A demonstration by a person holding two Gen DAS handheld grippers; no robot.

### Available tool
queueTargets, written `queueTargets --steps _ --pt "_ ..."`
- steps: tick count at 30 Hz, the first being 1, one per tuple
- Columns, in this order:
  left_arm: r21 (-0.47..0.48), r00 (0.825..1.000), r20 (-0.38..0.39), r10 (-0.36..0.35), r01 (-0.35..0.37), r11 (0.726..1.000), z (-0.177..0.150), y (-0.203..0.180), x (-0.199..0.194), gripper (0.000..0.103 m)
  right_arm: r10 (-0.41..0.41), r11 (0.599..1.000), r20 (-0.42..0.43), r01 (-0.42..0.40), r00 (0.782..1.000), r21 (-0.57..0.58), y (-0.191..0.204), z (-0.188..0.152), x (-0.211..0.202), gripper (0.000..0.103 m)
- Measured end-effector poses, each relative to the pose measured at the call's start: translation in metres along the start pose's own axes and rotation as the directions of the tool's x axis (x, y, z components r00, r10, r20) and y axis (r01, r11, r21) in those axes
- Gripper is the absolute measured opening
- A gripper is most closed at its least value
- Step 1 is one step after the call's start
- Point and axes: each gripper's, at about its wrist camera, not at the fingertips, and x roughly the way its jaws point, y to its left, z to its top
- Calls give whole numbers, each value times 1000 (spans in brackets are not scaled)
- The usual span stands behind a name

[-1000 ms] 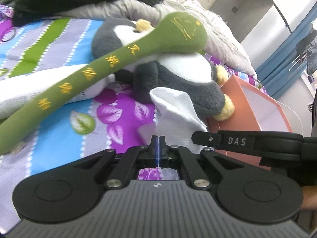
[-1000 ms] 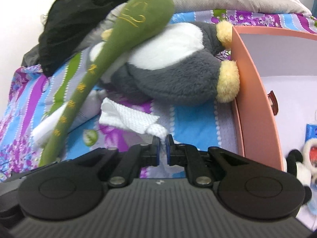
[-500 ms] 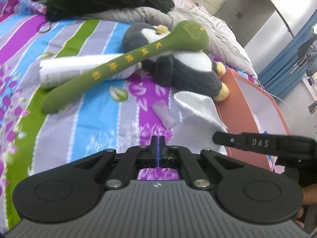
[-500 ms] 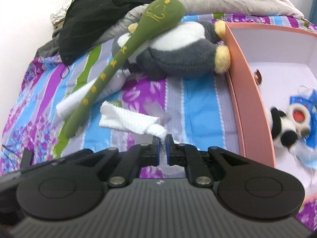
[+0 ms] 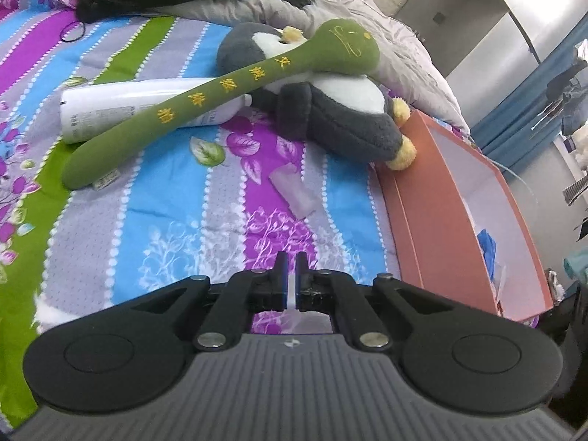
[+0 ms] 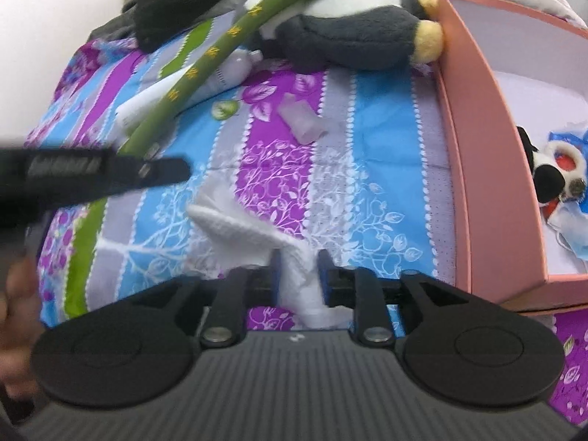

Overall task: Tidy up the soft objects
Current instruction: 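Lift the white tissue with the right tool while the left tool moves to the clear plastic piece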

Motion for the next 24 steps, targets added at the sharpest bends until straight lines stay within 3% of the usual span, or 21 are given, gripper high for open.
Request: queueTargets --steps 2,6,14,17,24 --pt "-9 1000 -7 -11 11 1000 7 0 6 8 13 1000 8 -13 1000 -6 -1 0 -1 46" --pt "-26 1000 -10 -26 26 999 23 0 22 30 45 999 21 -45 999 -23 0 1 1 63" --pt "-35 998 -35 -42 41 999 52 -6 69 36 77 994 75 -70 994 -84 2 10 21 63" --pt "-24 998 -59 -37 35 999 57 -10 90 39 115 987 66 -107 991 -118 3 12 36 63" --pt "7 991 -130 -22 23 1000 62 -16 135 40 98 983 -11 -99 995 -154 -5 12 71 63"
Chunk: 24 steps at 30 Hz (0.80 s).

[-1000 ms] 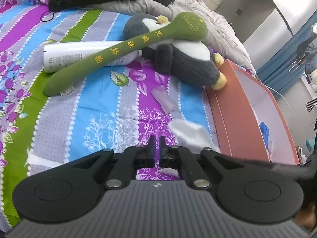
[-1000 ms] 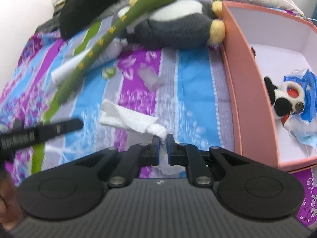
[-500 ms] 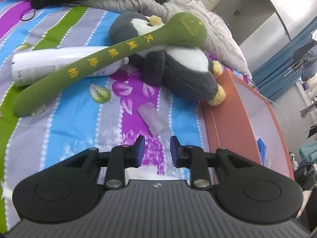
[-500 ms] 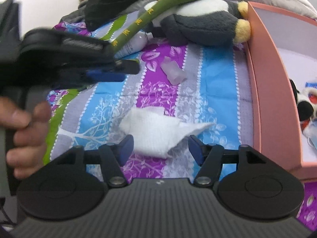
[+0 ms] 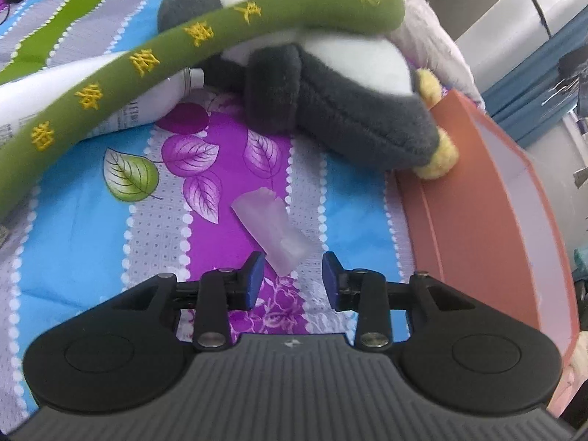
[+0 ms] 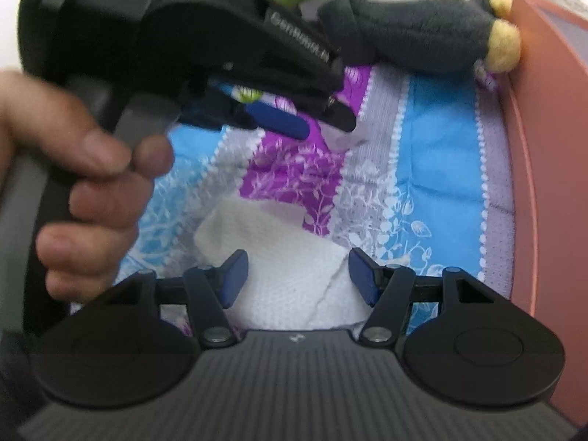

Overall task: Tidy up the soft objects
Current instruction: 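Lift the white tissue with the right tool while the left tool moves to the clear plastic piece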

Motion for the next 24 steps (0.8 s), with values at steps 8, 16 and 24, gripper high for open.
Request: queueTargets --steps 8,16,24 --pt "-9 999 -28 22 -22 1000 9 3 23 40 0 992 6 1 1000 -126 9 -7 2 62" --pt "23 998 -42 39 -38 999 9 -3 33 24 9 994 15 -7 1000 -110 6 -11 -4 21" --pt "51 999 -15 44 -43 998 6 -6 13 22 9 1000 22 -8 1000 -24 0 -6 -18 9"
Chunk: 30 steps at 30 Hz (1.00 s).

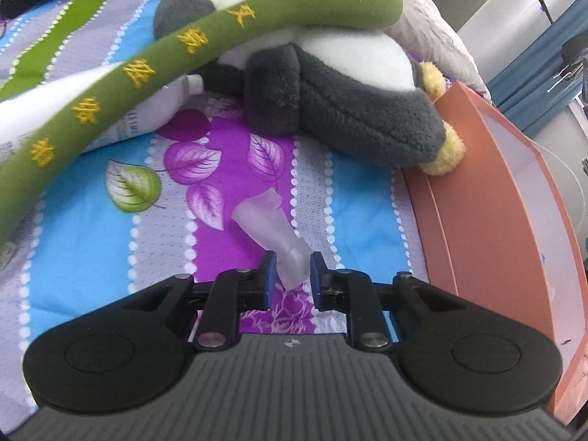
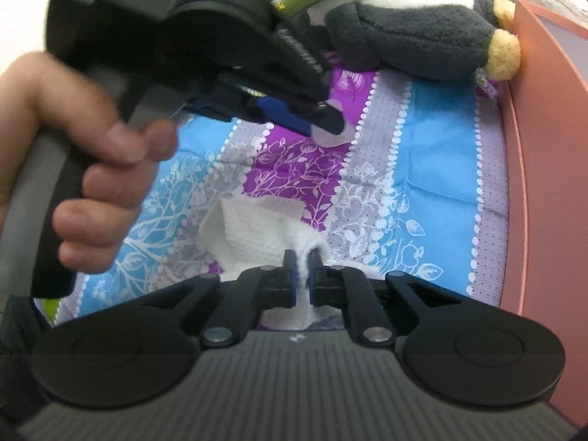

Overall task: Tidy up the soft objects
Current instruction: 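Lift the white tissue with the right tool while the left tool moves to the clear plastic piece, then grasp the clear plastic piece with the left tool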

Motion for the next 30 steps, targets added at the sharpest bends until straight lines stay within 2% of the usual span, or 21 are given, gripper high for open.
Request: queueTargets --steps 14,20,30 --pt "-22 999 34 4 -3 1000 -42 14 -62 23 -112 989 42 107 993 100 1 -6 -29 9" --pt "-2 999 38 11 -11 1000 -65 13 -86 23 -160 978 67 148 985 147 4 -14 -49 9" --pt "16 999 40 1 -1 1000 -108 9 -123 23 -176 965 93 154 980 212 13 -32 -81 9"
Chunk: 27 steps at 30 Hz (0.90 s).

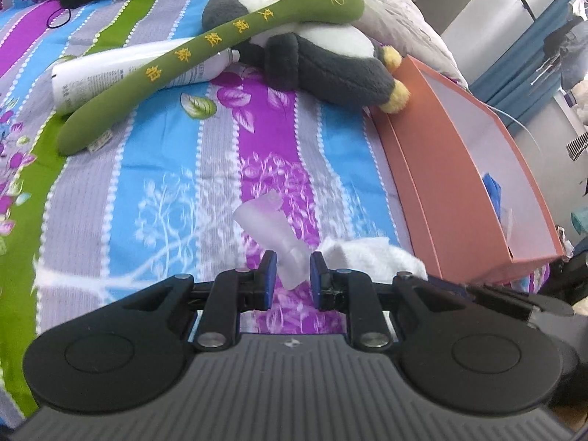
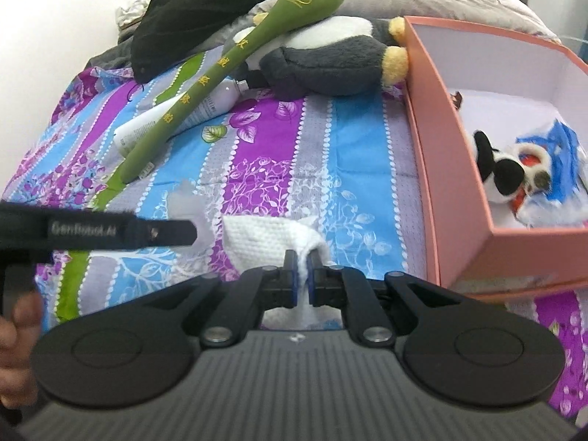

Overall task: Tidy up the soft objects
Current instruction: 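Grasp the clear plastic piece with the left tool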

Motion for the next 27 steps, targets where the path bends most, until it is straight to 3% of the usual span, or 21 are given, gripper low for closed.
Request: queueTargets --steps 11,27 --pt "14 1000 25 -13 12 1000 -23 -11 -34 23 6 1000 60 -7 998 20 1 4 -42 9" --pt "118 992 116 -52 39 992 19 -57 -81 23 1 1000 197 -7 980 30 -15 58 -96 9"
